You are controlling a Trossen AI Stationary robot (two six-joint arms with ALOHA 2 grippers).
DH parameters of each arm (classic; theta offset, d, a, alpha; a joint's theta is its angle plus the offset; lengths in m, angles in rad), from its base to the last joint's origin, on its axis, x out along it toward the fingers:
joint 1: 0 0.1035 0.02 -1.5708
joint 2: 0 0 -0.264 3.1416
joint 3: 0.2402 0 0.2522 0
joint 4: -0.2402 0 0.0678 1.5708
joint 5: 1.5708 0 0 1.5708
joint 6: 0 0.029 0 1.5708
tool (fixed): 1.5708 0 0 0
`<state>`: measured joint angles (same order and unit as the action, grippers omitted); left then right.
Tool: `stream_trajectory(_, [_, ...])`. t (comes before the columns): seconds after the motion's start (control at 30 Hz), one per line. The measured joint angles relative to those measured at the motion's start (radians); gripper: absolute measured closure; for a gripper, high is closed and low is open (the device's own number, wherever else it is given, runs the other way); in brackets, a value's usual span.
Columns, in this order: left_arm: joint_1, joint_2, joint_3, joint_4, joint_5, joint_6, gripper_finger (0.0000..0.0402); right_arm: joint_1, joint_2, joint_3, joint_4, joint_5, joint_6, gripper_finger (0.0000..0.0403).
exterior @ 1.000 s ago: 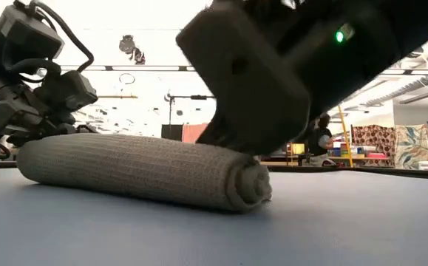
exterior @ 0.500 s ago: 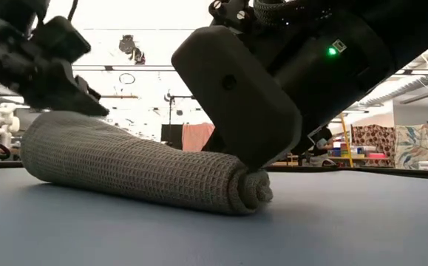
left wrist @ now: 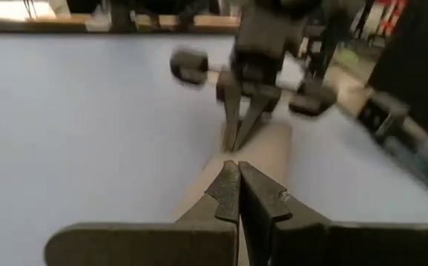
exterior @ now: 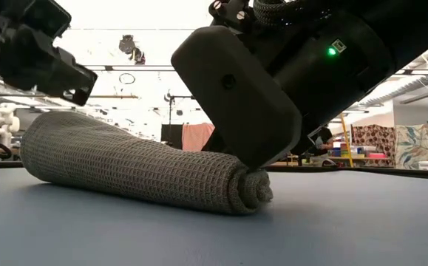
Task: Roll towel
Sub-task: Roll the gray towel
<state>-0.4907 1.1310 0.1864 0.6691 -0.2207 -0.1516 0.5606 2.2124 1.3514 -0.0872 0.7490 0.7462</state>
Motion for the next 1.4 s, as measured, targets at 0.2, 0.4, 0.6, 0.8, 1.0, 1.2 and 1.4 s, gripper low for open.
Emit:
stream_trajectory(0.2, [0.007, 0.135, 0.000, 0.015, 0.002, 0.001, 0.0398, 0.000, 0.000, 0.000, 0.000, 0.000, -0.008, 0.0403])
stream_trajectory(0.4, [0.038, 0.238, 0.000, -0.034, -0.029, -0.042, 0.0398, 0.003, 0.000, 0.000, 0.000, 0.001, -0.010, 0.0403])
stream_trajectory(0.6, [0.054, 0.288, 0.002, -0.036, -0.043, -0.079, 0.0398, 0.003, 0.000, 0.000, -0.001, 0.006, -0.024, 0.0403])
stream_trajectory(0.8, [0.051, 0.296, 0.002, -0.041, -0.030, -0.106, 0.0398, 0.003, -0.052, 0.000, -0.016, 0.010, -0.036, 0.0403])
stream_trajectory(1.0, [0.050, 0.296, 0.001, -0.043, -0.023, -0.114, 0.0398, 0.007, -0.144, 0.000, -0.014, 0.076, -0.034, 0.0403])
stream_trajectory(1.2, [0.050, 0.296, 0.001, -0.044, -0.018, -0.116, 0.0398, 0.014, -0.127, 0.001, 0.278, 0.163, -0.102, 0.0403])
stream_trajectory(1.4, [0.050, 0.297, 0.000, -0.036, -0.016, -0.108, 0.0398, 0.002, 0.039, 0.001, 0.639, 0.167, -0.219, 0.0403])
